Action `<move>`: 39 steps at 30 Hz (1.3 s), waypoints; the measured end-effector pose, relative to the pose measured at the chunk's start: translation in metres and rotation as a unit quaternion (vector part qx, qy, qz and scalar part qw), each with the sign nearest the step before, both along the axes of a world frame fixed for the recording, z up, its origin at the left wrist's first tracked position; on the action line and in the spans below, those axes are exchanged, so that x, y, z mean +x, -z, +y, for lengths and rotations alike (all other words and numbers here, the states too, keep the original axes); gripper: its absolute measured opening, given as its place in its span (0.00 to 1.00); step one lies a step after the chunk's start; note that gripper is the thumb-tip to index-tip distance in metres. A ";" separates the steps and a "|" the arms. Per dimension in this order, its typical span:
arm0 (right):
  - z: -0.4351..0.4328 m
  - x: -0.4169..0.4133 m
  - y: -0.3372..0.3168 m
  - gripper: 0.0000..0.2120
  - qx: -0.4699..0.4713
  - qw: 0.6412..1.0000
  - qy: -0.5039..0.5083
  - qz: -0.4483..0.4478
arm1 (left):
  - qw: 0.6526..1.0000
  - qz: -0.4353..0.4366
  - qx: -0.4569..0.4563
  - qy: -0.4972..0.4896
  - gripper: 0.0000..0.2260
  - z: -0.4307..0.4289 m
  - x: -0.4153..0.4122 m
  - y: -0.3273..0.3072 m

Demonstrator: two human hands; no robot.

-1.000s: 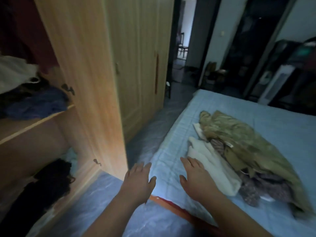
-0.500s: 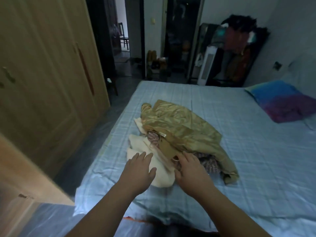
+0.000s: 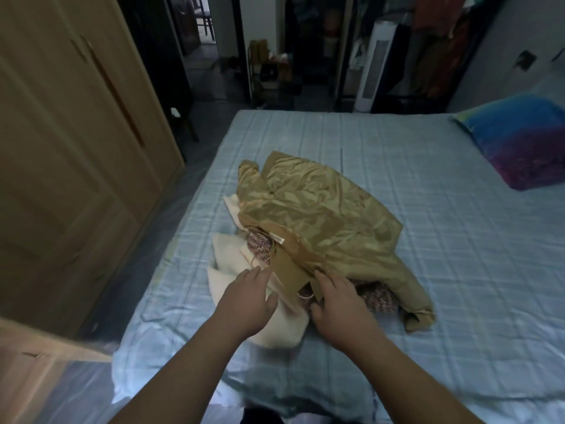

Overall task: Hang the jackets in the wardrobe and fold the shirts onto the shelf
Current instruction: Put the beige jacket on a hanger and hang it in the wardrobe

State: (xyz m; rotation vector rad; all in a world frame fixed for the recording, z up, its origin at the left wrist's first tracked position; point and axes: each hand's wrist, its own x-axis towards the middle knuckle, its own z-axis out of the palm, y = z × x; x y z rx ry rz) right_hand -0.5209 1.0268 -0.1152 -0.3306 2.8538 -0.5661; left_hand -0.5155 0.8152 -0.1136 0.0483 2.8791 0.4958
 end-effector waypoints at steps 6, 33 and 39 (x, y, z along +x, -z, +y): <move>-0.055 -0.070 0.030 0.30 0.027 0.999 -0.014 -0.035 | 0.999 -0.017 0.036 0.013 0.26 -0.051 -0.079 0.038; -0.112 -0.234 0.207 0.32 0.206 0.956 0.042 -0.206 | 0.940 -0.315 0.099 0.085 0.15 -0.098 -0.230 0.213; -0.105 -0.251 0.196 0.20 0.173 0.960 0.019 -0.219 | 0.948 -0.286 0.105 0.087 0.10 -0.091 -0.237 0.211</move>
